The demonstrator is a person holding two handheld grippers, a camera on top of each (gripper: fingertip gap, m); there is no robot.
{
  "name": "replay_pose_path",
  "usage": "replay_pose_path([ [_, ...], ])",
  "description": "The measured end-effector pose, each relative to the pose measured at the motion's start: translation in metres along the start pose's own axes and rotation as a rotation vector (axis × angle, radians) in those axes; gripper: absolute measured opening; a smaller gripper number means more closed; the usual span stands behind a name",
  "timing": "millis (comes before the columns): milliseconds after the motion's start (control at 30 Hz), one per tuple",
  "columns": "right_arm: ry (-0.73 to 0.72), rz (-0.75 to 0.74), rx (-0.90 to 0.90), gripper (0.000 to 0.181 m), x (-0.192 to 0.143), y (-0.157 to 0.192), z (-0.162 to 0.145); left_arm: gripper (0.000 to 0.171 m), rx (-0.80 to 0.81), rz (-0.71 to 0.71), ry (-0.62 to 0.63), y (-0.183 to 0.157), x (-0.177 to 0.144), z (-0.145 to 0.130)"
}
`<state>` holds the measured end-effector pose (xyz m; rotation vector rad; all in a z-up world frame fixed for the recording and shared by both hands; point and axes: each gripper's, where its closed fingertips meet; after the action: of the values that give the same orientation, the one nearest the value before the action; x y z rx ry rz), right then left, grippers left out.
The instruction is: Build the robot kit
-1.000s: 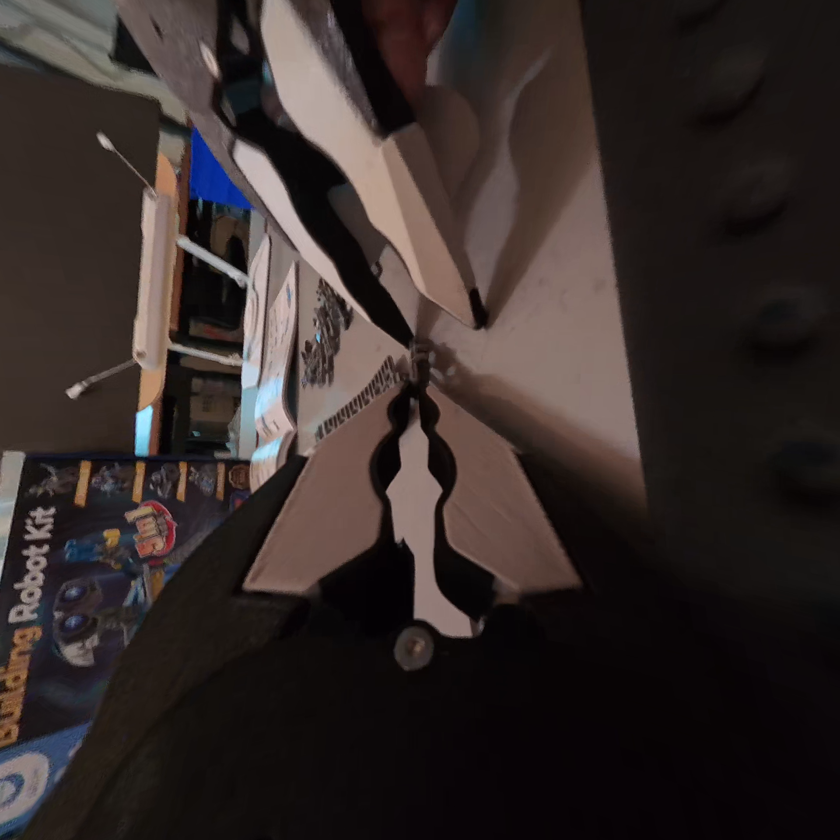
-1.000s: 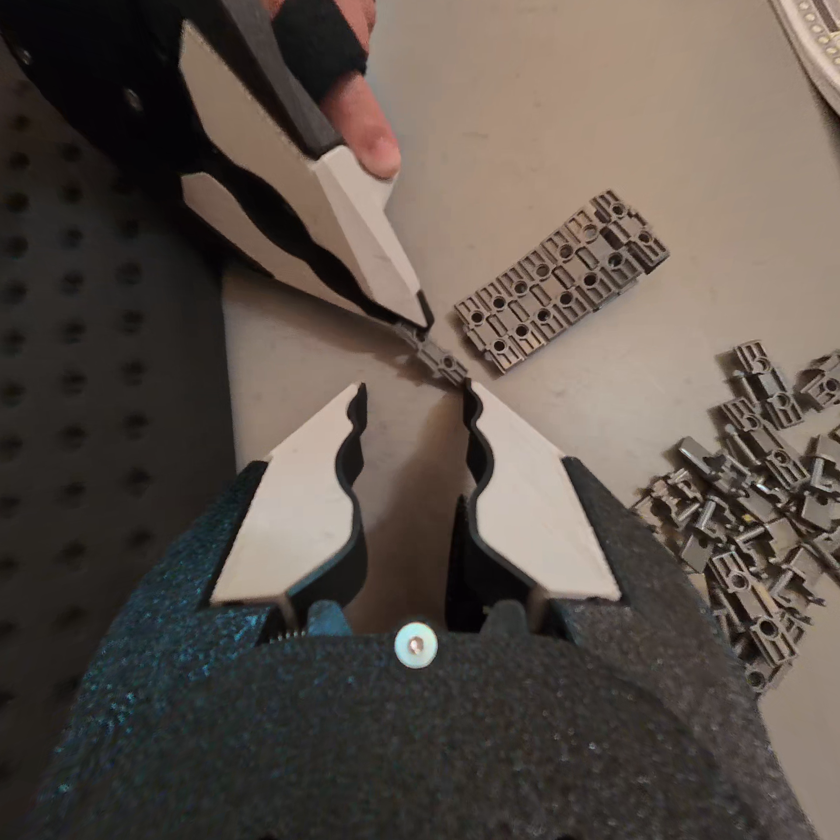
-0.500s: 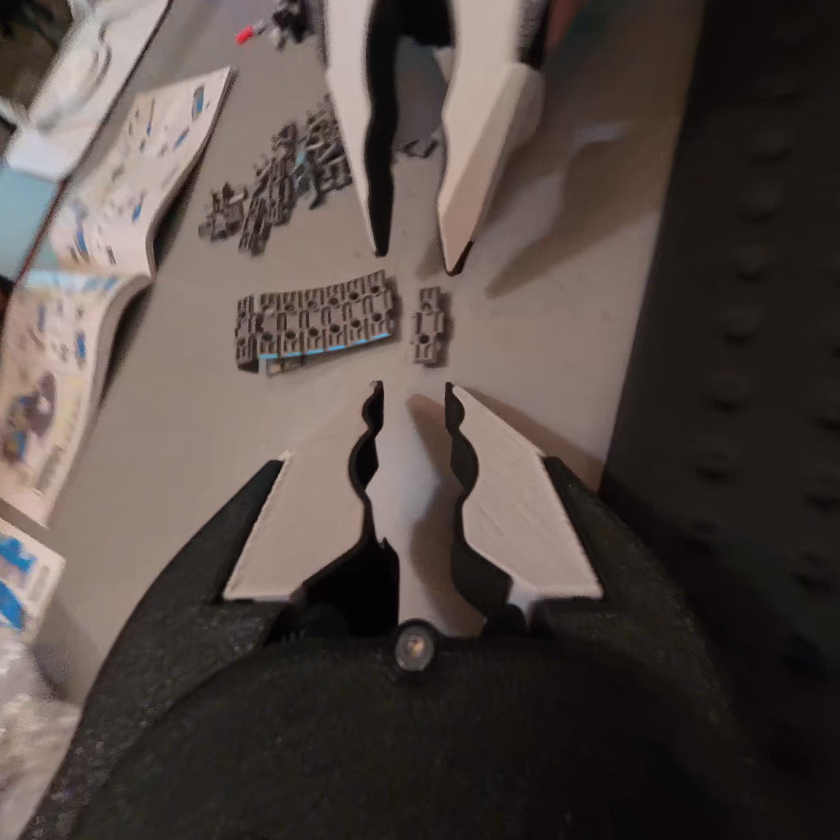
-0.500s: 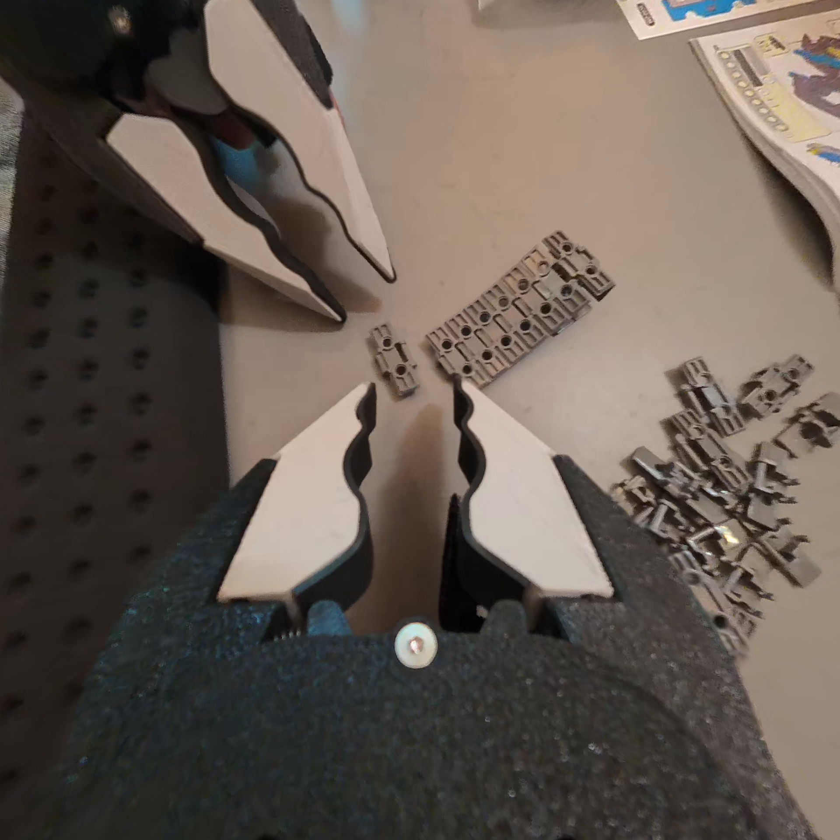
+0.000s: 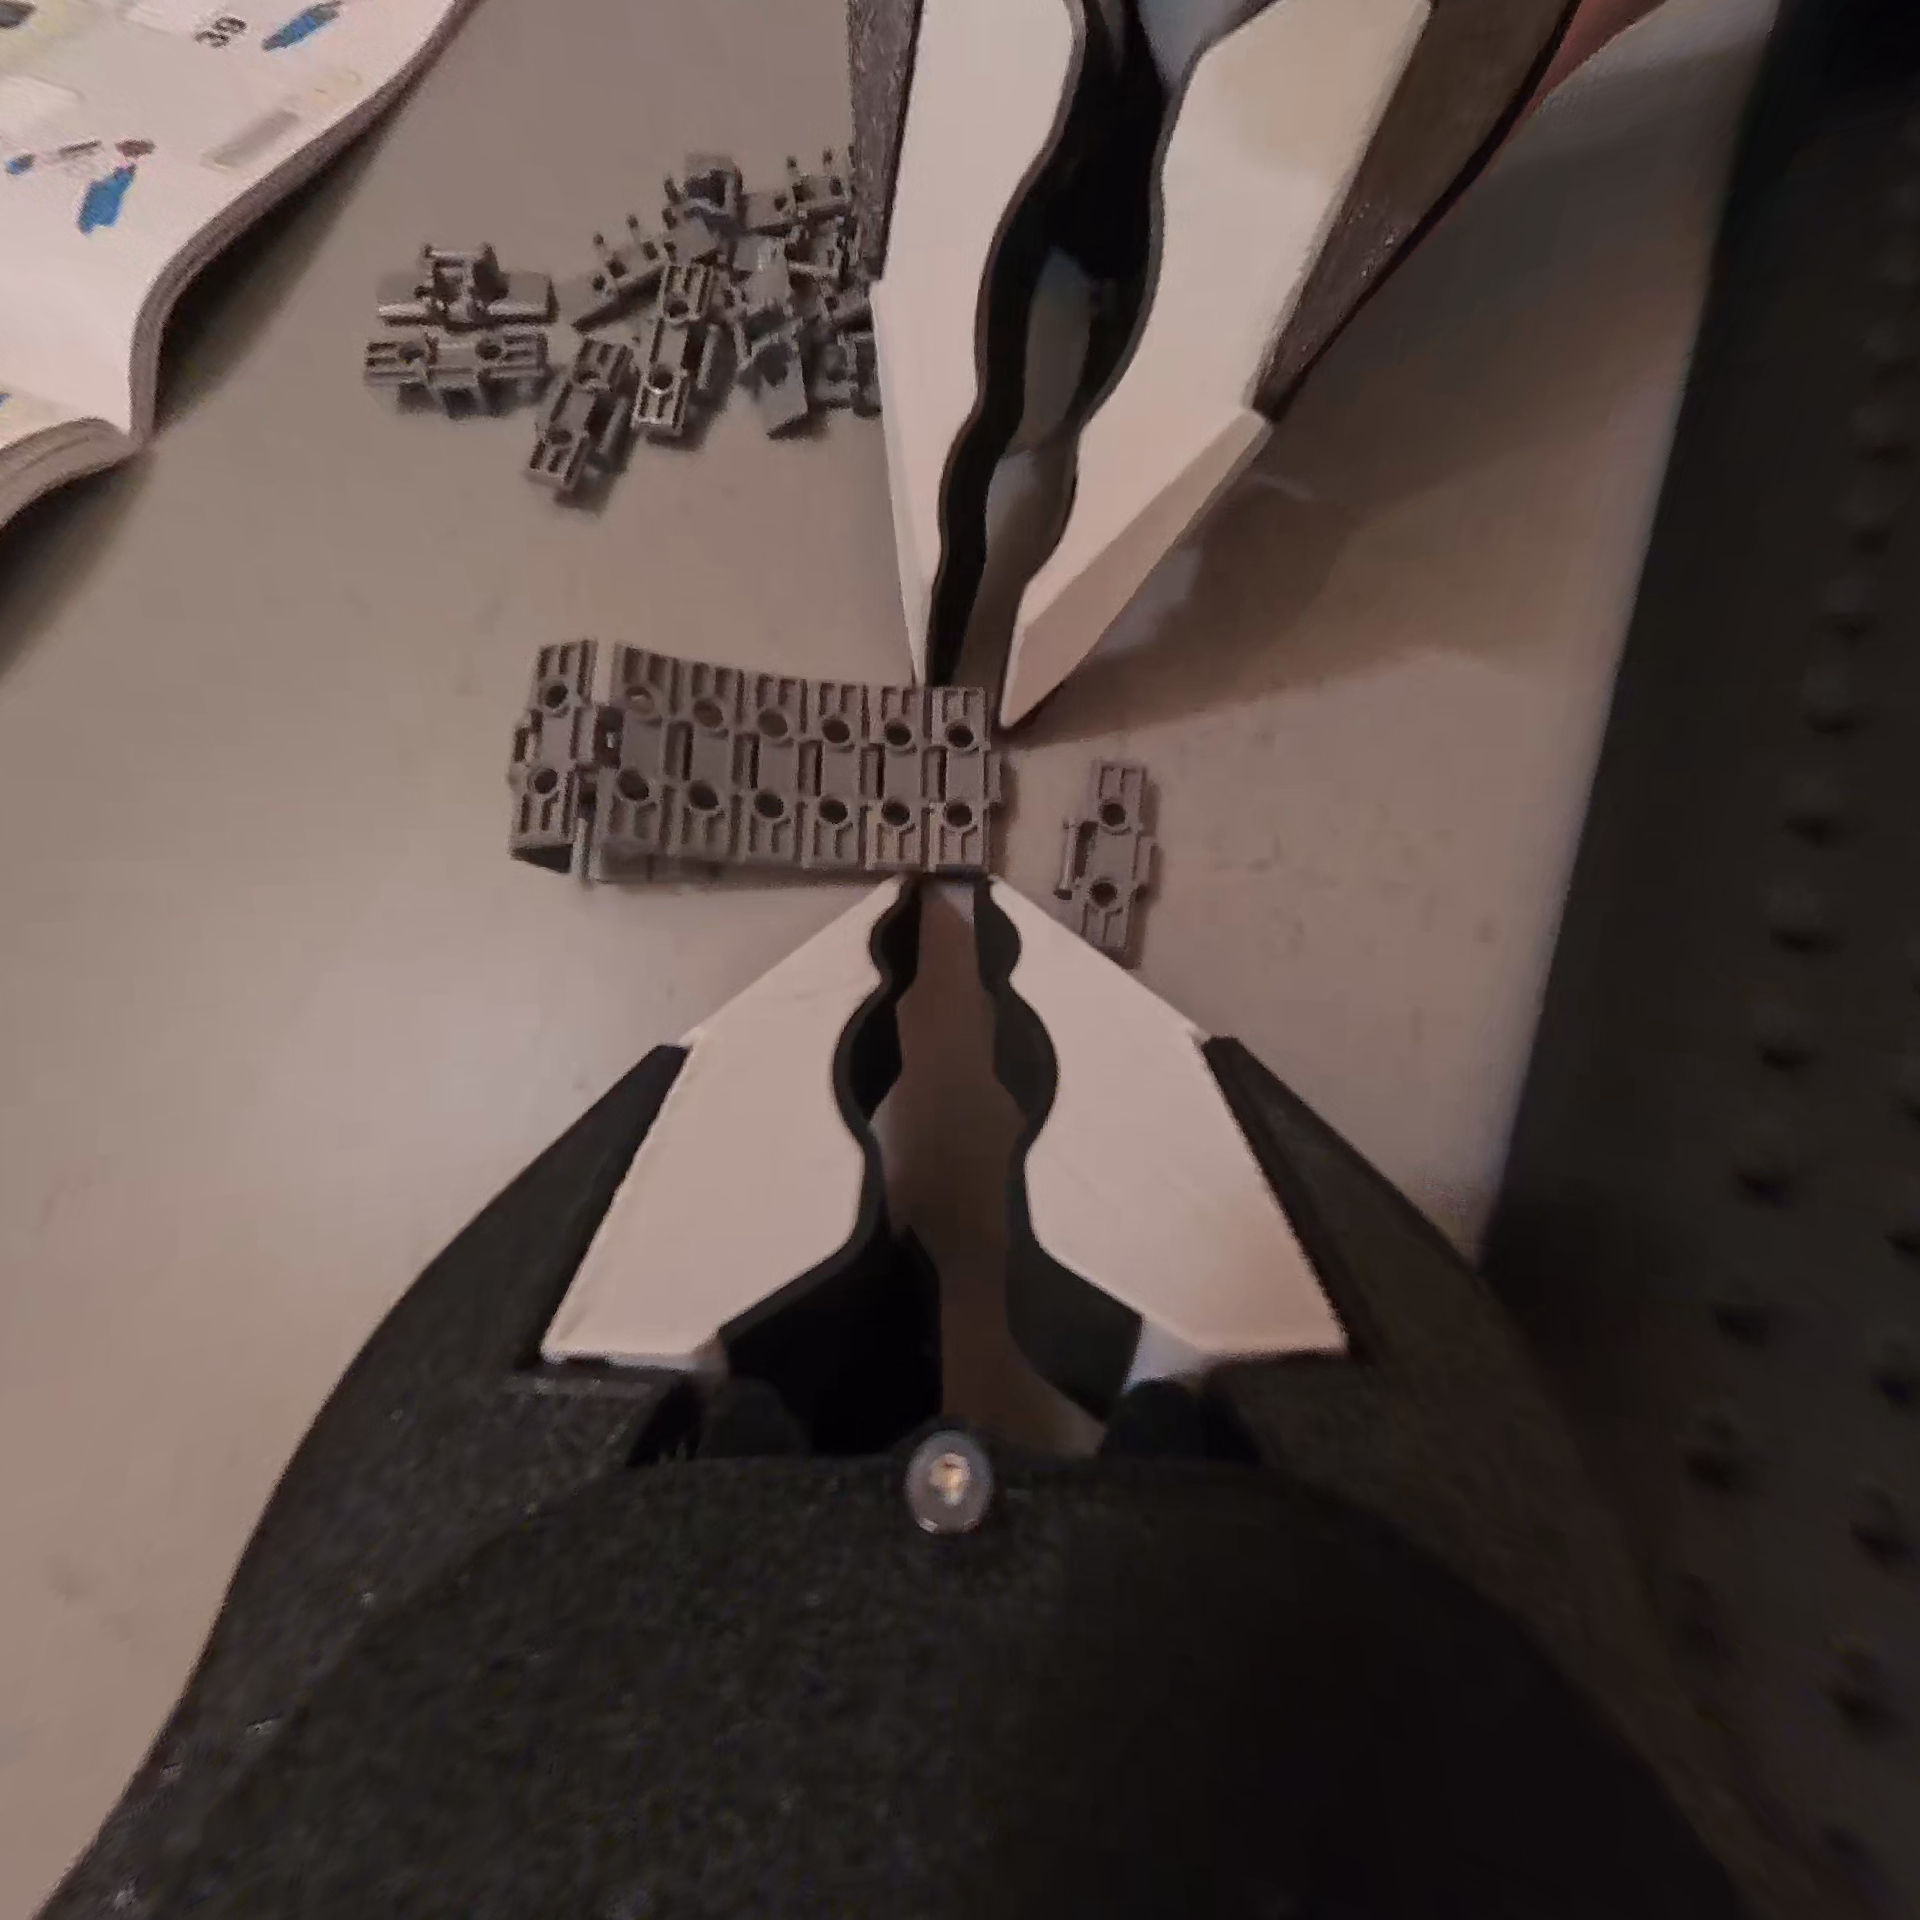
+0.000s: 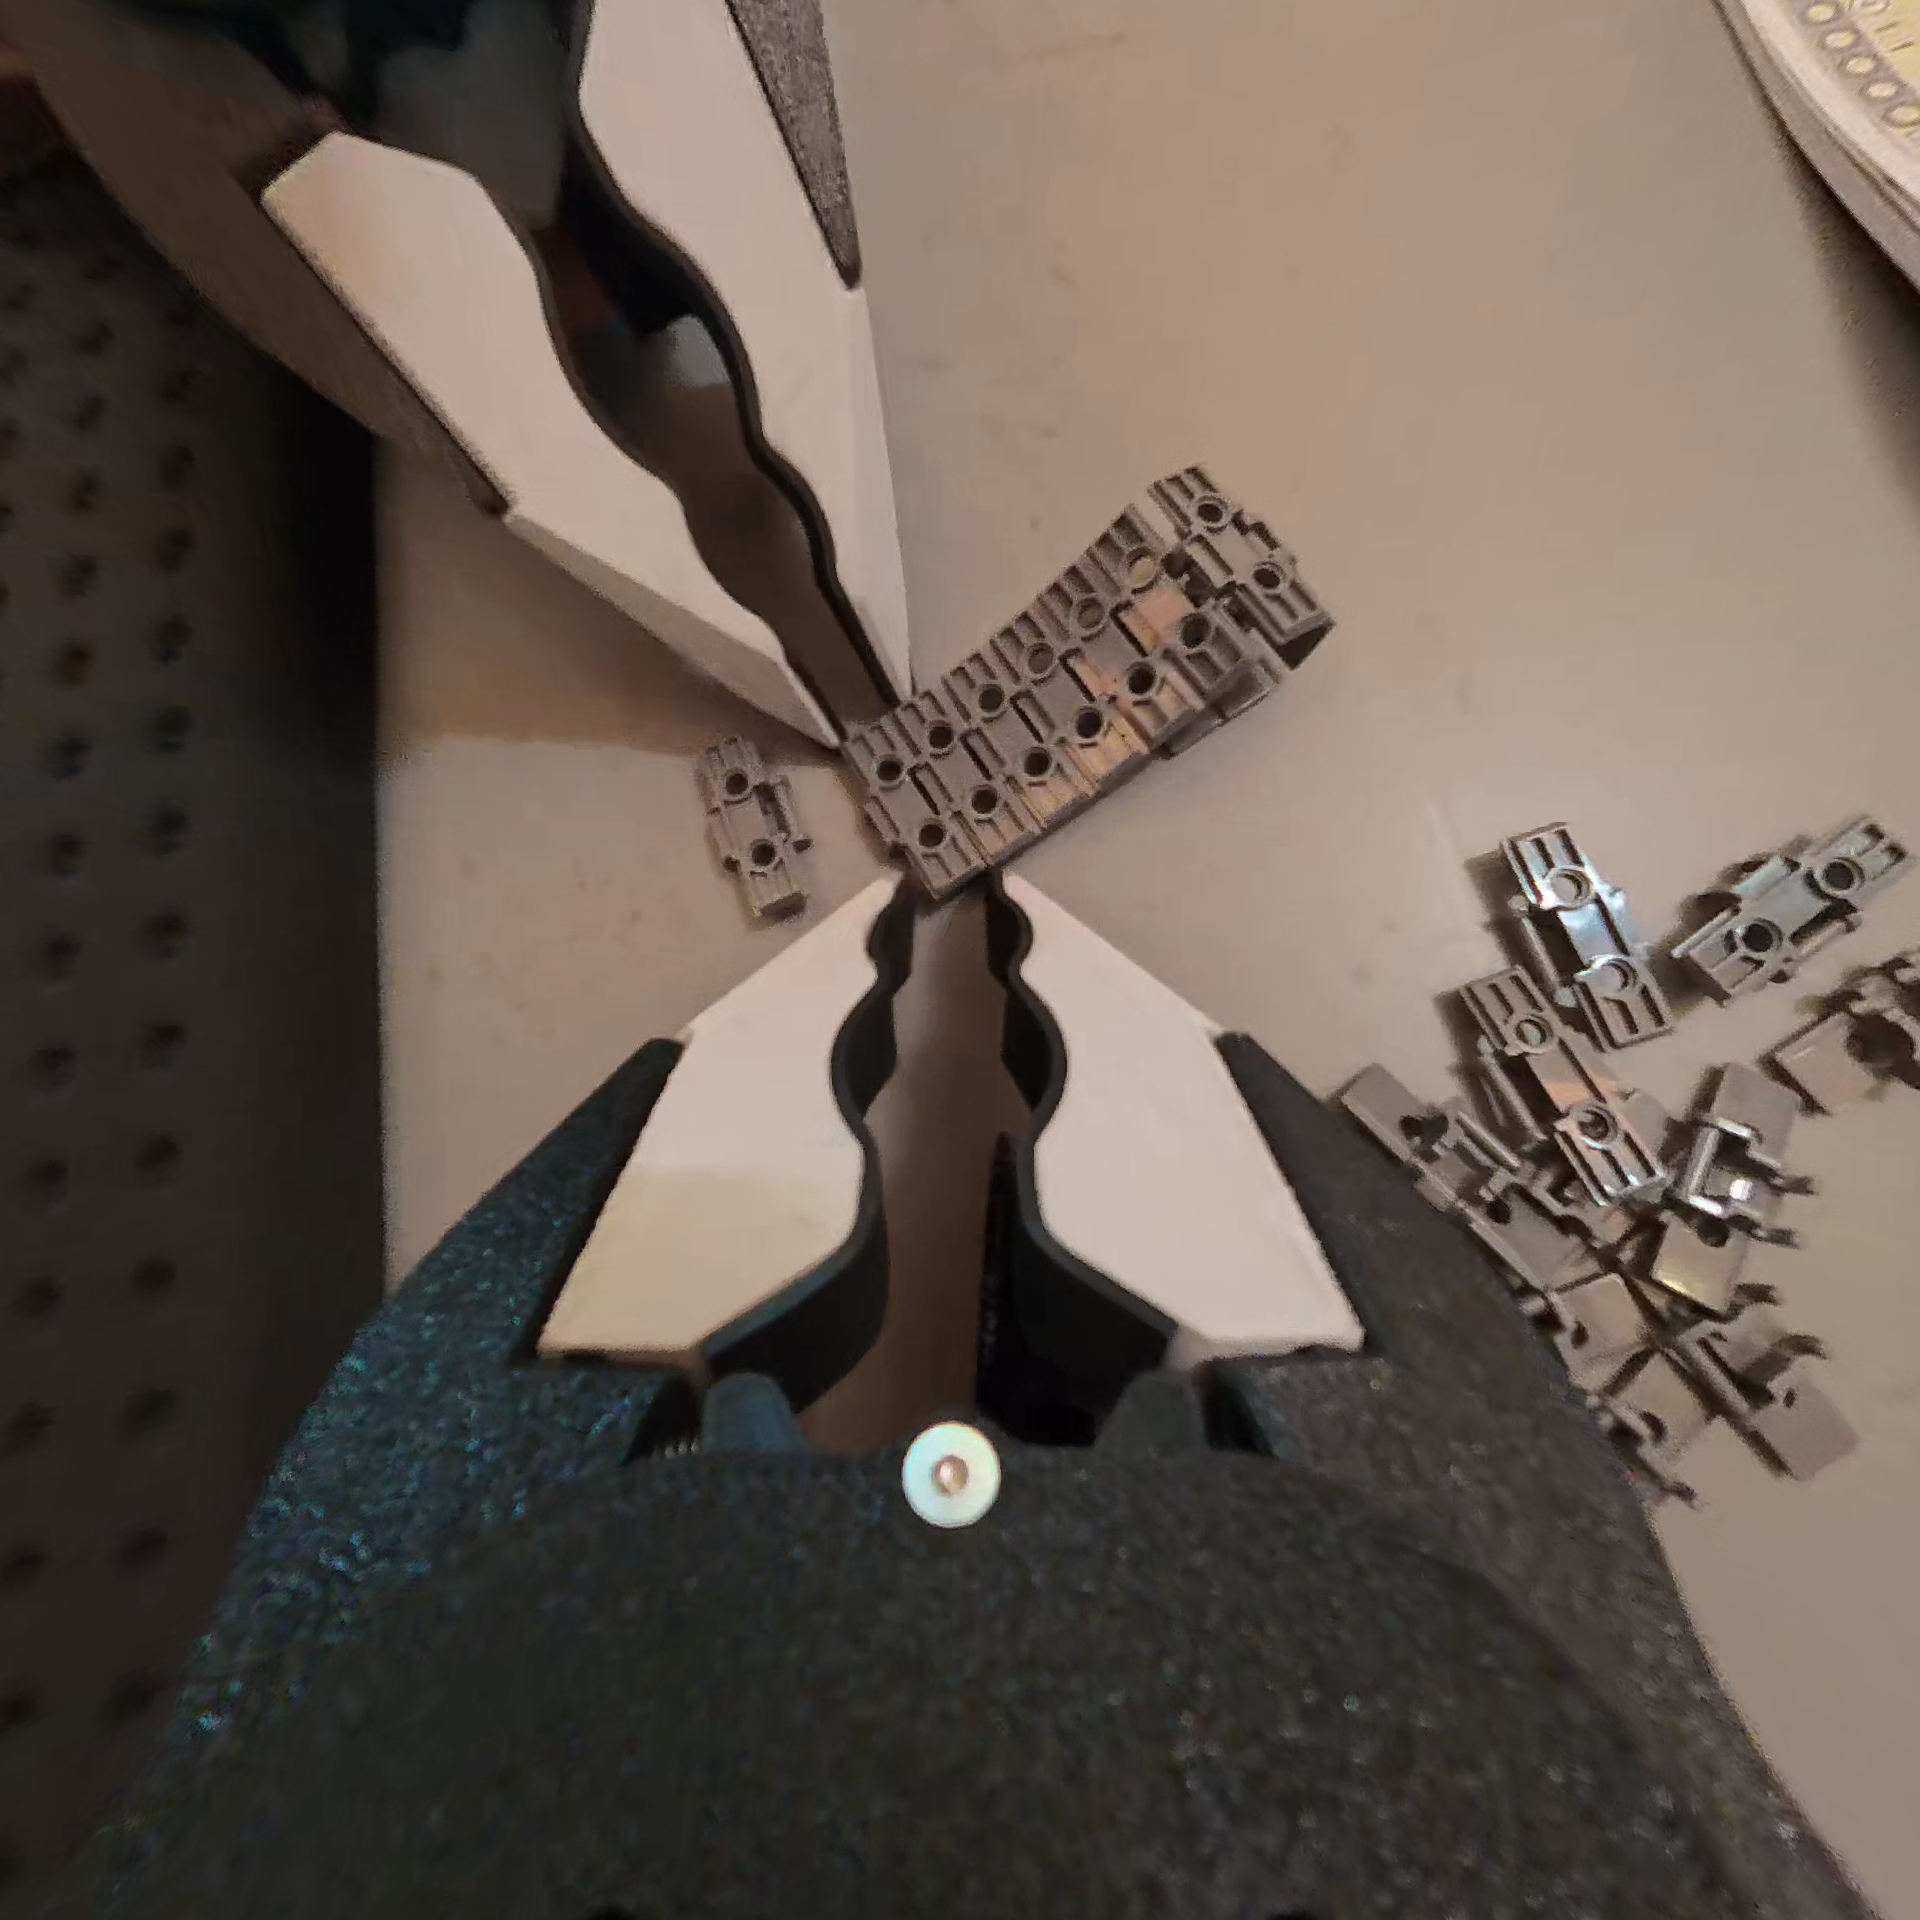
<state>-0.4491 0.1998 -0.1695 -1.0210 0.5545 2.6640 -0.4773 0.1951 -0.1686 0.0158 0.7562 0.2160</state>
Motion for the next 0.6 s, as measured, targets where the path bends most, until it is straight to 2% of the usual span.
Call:
replay_pose_path([
  [133,-0.012,-0.005,-0.002,0.012,-0.003,0.004,0.001,0.009,0.012,-0.013,-0.017,-0.003,-0.002,0.002],
  [300,-0.119,0.109,0.016,0.011,-0.011,0.028,0.021,0.01,0.033,-0.012,-0.042,-0.012,-0.01,0.001],
  [433,-0.04,0.089,-0.007,0.011,-0.001,0.028,0.01,0.008,0.011,-0.019,-0.071,-0.012,-0.014,0.007],
  [600,-0.059,0.133,0.025,0.013,0.001,0.032,0.01,0.008,-0.011,-0.036,-0.102,-0.013,-0.018,0.012],
])
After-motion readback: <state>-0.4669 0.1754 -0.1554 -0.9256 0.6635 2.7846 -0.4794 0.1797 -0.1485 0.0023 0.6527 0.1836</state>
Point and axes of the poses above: each gripper's, where its closed fingertips meet, x out along the fingers, z out of its top, y = z × x across the jaws, and after that the axes turned 10 degrees about z, right-handed
